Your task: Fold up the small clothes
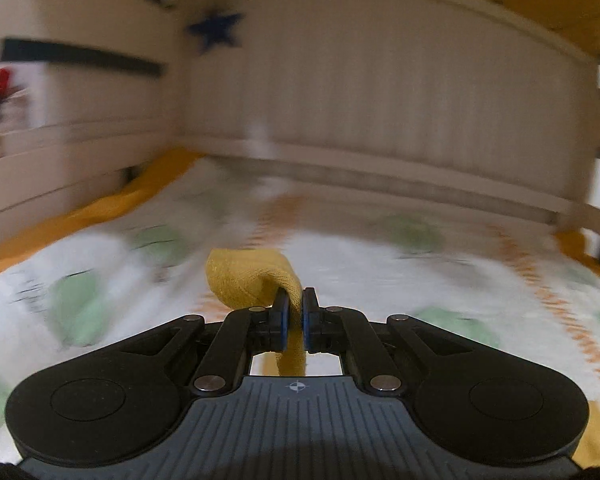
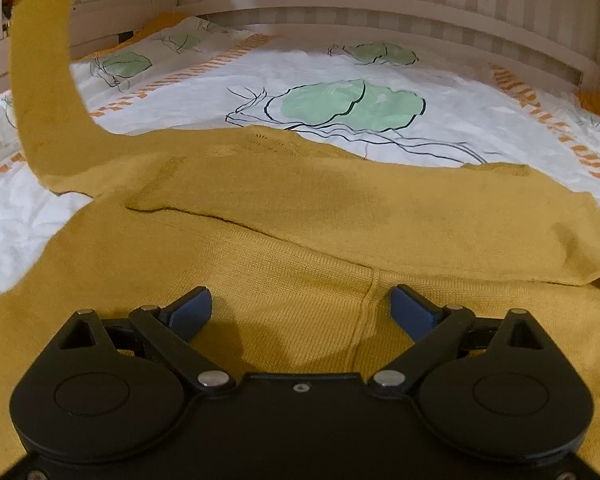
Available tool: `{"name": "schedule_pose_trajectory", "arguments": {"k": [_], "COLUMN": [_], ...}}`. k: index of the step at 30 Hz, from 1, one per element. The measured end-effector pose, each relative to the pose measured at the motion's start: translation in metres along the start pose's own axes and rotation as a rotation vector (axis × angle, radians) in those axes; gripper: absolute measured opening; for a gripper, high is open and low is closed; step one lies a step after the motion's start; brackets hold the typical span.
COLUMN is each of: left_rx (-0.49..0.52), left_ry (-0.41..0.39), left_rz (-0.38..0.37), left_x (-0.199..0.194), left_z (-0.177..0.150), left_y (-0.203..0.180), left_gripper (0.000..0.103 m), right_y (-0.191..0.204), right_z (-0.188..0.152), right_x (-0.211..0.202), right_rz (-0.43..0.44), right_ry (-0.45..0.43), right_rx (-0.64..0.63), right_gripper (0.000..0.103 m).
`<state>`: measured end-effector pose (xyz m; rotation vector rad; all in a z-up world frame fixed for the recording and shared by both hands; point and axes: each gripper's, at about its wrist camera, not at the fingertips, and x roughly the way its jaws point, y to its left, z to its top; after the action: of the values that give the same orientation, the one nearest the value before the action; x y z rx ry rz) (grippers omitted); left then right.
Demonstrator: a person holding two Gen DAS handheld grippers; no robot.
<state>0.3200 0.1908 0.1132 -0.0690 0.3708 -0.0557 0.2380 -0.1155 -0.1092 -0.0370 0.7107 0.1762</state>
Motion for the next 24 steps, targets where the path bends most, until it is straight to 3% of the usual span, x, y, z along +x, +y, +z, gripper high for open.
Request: {"name": "schedule_pose_trajectory", "arguments": {"k": [6,10,13,15,16,20,24], "left_rx": [0.064,0.080,0.092,0.115,0.133,0.179,0.116], "left_ry": [0.074,0.173,0.255,0.315,0.333,0.345,0.296], "left_rz": [-0.201,-0.306,-0.343,-0.357,-0.359,-0.378,-0.401], "left_x": [0.022,0.049,0.070,0.083,0.086,0.078,0.046], "left_z": [-0.024,-0.066,-0.101,-0.123,-0.133,-0.149,-0.139], "left_y": [-0.110,-0.172,-0.208,-0.232,-0.242,-0.259,-0.248], "left_gripper": [0.006,0.007,0.008,0.015,0.024,0.026,0.034], "right_y": [-0.013,-0.038,-0.059,-0.073,-0.080,-0.098,-0.105], "right_z": [0.008,0.004,-0.003,-0.008,-0.011,-0.014,-0.010], "right_x": [-0.016,-0.038,-0.055,-0.065,-0.069,-0.079,-0.083], "right_rz": [0.044,0.030,0.009,-0.006,-0.012,-0.036,-0.047], "right_ry": [0.025,0.030,0.033,0.035,0.035,0.040,0.031], "right_rx": [0.031,0.107,0.160,0.199,0.217,0.266,0.290], "right_gripper": [0.095,0.095,0.095,0.095,0.095,0.095,0.095]}}
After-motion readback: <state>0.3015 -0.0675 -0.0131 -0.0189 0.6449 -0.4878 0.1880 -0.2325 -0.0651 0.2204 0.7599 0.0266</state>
